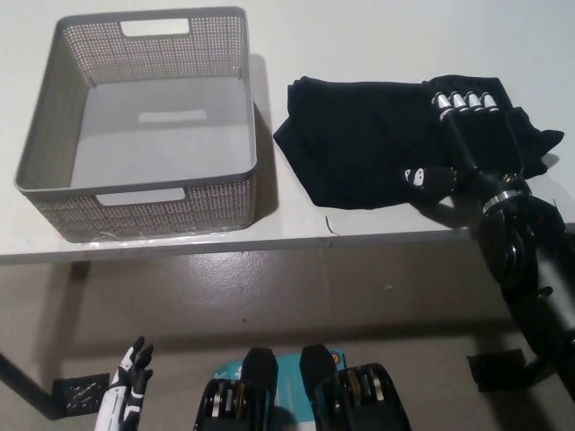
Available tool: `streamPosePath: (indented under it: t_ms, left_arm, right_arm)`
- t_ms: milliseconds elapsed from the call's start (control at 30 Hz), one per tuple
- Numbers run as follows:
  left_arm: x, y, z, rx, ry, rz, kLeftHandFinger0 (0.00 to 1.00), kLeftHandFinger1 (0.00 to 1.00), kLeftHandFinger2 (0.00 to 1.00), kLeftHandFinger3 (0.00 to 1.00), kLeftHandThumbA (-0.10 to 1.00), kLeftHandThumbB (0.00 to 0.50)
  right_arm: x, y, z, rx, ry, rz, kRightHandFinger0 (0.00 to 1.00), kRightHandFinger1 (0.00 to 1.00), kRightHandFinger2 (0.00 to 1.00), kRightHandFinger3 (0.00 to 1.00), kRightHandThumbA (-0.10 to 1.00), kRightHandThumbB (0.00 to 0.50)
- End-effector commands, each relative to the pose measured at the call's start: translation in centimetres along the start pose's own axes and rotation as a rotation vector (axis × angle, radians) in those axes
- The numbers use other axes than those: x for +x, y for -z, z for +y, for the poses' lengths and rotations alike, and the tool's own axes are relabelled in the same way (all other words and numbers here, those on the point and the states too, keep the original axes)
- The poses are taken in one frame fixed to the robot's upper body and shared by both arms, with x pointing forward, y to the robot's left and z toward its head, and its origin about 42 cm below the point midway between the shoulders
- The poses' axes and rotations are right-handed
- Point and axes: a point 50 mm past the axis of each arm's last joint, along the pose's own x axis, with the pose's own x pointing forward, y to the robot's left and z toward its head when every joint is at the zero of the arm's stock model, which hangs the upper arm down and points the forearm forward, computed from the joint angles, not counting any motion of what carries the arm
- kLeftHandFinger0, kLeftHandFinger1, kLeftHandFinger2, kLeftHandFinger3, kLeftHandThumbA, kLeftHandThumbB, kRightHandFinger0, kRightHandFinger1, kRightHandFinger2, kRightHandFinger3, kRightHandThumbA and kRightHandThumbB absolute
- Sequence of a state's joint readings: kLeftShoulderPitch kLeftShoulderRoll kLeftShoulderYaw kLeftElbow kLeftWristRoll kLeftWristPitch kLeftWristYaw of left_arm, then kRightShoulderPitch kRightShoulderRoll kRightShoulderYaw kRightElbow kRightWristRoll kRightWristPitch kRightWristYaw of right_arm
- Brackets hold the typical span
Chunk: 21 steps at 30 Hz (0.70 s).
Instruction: Use the right hand to pick up a t shirt on the right hand side and place it into a contianer on the left side
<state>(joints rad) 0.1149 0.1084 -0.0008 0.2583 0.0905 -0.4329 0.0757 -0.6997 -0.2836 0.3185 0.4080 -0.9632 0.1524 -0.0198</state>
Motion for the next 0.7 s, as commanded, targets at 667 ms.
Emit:
streamPosePath:
  t_ms: [667]
  left_arm:
    - [1.3,-1.5,0.1,0.022,0.025,-0.094,1.0,1.0,1.0,1.0,0.95,0.242]
  right_arm:
    - [1.4,1.3,2.8,0.03,-0.081,0.126,1.0,1.0,1.0,1.0,1.0,0.5]
